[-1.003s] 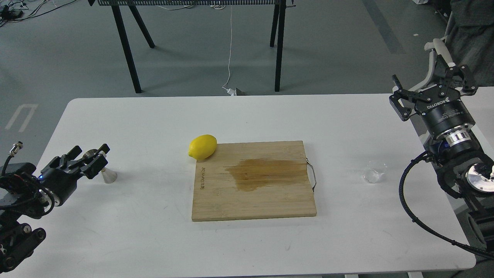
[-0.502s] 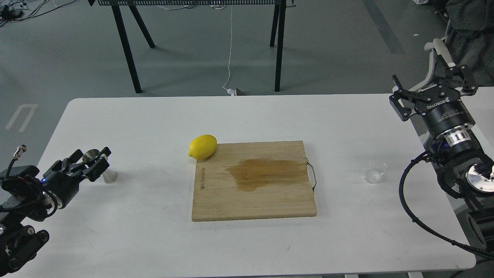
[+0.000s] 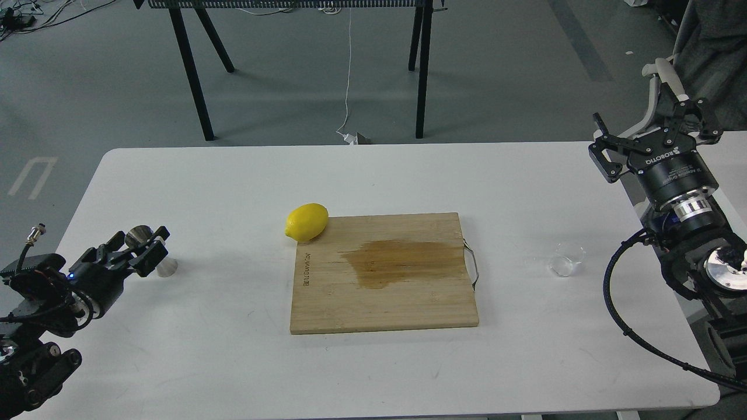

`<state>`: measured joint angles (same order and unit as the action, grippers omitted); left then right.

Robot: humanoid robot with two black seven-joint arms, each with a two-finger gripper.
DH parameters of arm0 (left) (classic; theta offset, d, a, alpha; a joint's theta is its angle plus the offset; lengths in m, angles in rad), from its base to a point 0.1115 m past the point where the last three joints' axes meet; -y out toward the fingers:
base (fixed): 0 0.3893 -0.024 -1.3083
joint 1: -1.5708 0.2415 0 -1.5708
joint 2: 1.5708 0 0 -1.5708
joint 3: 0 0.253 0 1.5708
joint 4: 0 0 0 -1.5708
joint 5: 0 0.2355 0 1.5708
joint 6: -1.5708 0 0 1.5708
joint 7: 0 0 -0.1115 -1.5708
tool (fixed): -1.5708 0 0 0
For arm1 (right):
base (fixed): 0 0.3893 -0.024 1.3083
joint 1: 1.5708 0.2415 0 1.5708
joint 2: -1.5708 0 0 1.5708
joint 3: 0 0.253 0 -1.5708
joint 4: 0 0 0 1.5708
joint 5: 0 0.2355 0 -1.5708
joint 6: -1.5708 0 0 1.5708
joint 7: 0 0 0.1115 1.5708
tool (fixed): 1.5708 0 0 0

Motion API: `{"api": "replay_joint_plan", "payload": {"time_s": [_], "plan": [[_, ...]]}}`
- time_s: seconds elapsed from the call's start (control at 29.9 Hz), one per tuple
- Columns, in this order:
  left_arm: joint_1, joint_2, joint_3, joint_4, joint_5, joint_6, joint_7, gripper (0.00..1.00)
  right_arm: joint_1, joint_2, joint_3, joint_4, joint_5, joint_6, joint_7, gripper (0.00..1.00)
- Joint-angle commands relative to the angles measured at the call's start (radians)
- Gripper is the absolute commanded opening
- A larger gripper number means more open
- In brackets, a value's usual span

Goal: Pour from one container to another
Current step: 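Lift the metal jigger with the left gripper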

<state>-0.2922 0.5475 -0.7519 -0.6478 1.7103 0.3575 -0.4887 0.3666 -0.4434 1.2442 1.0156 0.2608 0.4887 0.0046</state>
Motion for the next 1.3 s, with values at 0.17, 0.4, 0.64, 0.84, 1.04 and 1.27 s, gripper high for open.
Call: {"api": "replay_joint_plan", "payload": {"time_s": [0.17,0.4,0.64,0.84,1.04,1.27], "plan": [[-0.025,-0.032,0.032,0.051,-0.003,0.001,0.0,1.0,-0.002,-0.001,0.0,0.0,0.0,0.0,0.0,0.99],[-0.025,-0.047,0.037,0.06,-0.003,0.001,0.0,1.0,-0.002,-0.001,0.001,0.0,0.0,0.0,0.0,0.99],[-0.025,-0.066,0.037,0.082,-0.003,0.001,0.0,0.99,-0.002,-0.001,0.001,0.0,0.0,0.0,0.0,0.99],[-0.027,-0.075,0.037,0.083,-0.003,0.001,0.0,0.99,-0.002,-0.001,0.001,0.0,0.0,0.0,0.0,0.99],[-0.035,-0.075,0.037,0.094,-0.001,0.001,0.0,0.95,-0.006,-0.001,0.001,0.0,0.0,0.0,0.0,0.99],[-0.038,-0.077,0.045,0.097,0.0,0.001,0.0,0.91,-0.009,-0.001,0.001,0.0,0.0,0.0,0.0,0.99]]}}
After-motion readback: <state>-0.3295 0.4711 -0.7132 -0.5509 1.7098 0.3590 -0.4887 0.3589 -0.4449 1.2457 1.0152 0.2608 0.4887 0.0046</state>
